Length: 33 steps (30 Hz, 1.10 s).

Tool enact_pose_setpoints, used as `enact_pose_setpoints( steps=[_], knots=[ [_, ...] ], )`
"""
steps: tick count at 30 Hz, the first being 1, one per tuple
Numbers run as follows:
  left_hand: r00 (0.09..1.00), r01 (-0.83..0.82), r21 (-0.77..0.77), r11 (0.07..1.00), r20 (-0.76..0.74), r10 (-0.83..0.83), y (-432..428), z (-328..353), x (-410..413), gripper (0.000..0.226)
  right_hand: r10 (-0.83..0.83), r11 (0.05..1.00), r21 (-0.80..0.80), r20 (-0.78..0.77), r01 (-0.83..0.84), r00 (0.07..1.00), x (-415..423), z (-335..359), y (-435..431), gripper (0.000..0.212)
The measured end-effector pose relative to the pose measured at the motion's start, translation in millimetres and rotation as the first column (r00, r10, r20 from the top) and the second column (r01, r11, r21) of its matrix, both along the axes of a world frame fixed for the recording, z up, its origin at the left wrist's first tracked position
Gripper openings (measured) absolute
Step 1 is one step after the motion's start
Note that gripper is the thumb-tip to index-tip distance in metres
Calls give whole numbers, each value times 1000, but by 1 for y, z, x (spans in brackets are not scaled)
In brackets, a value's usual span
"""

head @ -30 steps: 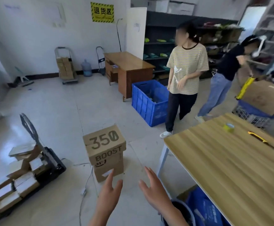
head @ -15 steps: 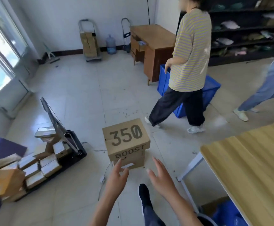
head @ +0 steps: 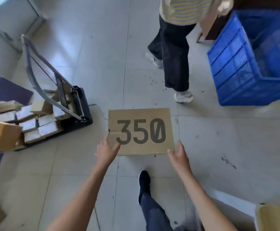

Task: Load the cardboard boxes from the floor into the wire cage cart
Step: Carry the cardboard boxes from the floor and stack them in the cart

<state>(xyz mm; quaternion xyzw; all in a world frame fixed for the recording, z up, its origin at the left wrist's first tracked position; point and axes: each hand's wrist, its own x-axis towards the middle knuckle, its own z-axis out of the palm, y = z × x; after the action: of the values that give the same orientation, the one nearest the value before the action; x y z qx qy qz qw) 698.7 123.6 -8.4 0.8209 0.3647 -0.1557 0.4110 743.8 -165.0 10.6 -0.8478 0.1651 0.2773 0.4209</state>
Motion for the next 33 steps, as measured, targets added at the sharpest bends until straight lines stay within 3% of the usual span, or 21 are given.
enact_pose_setpoints(
  steps=[4, 9, 14, 19, 23, 26, 29, 33],
  knots=[
    [947, -315, -330, 890, -50, 317, 16, -48, 19, 75, 33, 998, -51, -116, -39, 993, 59, -60, -6, 79],
    [939, -341, -447, 827, -116, 324, 31, -89, 23, 46, 110, 994, 30, -241, -106, 964, 103, -103, 0, 94],
    [891, -446, -486, 751, -160, 425, 29, -79, 1, 43, 155, 987, -8, -150, -158, 976, 114, -94, 17, 91],
    [778, -598, -437, 672, -112, 618, 43, -9, -83, 40, 338, 939, 77, -10, -337, 941, 86, -16, 66, 63],
    [657, -704, -385, 596, -37, 753, 59, 61, -178, 43, 539, 830, 142, 40, -539, 841, 47, 57, 132, 66],
    [569, -780, -302, 548, 20, 822, 68, 111, -259, 49, 722, 676, 184, 29, -714, 691, -1, 106, 177, 80],
    [450, -853, -244, 460, 99, 887, 72, 161, -349, 41, 846, 514, 183, 54, -838, 531, -67, 150, 218, 88],
    [238, -926, -241, 290, 224, 945, 56, 220, -483, 39, 894, 378, 290, 132, -879, 428, -188, 198, 255, 59]
  ],
)
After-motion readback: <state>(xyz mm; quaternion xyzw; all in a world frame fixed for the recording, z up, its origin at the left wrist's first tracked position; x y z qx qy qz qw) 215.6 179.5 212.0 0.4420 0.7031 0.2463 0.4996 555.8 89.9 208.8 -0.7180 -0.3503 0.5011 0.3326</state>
